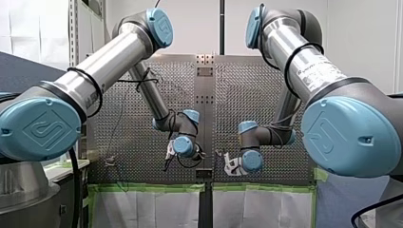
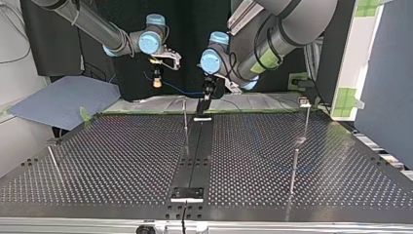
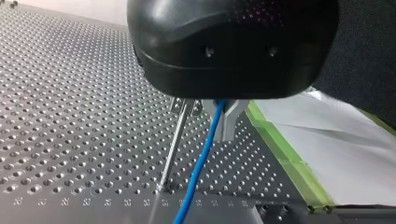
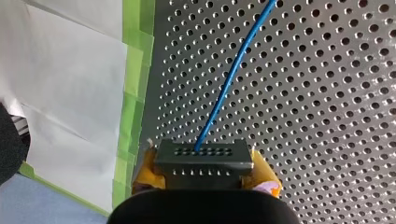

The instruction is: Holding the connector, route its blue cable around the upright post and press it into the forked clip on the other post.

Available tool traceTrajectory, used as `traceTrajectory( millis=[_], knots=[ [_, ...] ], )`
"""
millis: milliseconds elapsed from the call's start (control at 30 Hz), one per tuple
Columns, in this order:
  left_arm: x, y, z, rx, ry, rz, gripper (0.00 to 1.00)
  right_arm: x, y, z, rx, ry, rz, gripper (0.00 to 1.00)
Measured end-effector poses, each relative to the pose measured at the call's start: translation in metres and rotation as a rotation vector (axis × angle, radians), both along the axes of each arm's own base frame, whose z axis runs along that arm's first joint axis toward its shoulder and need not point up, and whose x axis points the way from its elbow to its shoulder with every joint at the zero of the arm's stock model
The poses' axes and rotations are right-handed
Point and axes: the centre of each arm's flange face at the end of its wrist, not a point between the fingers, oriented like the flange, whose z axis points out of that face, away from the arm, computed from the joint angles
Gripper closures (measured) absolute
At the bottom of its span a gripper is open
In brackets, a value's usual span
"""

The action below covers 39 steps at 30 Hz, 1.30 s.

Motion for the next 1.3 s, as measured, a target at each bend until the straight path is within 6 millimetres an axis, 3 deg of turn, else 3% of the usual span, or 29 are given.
traceTrajectory(
  millis=[300,600,1300],
  knots=[
    [0.016,-0.002,0.006,-0.008,-0.012,0.005,1.0,-0.003,-0.013,0.003,-0.018,-0.021,-0.003,1.0],
    [0.028,-0.003,-0.016,0.019,0.022,0.005,1.0,-0.007,-0.023,0.006,-0.017,-0.024,-0.005,1.0],
    [0.055,-0.013,0.003,-0.003,-0.021,0.023,1.0,-0.011,-0.041,0.012,-0.035,-0.028,-0.012,1.0]
  ],
)
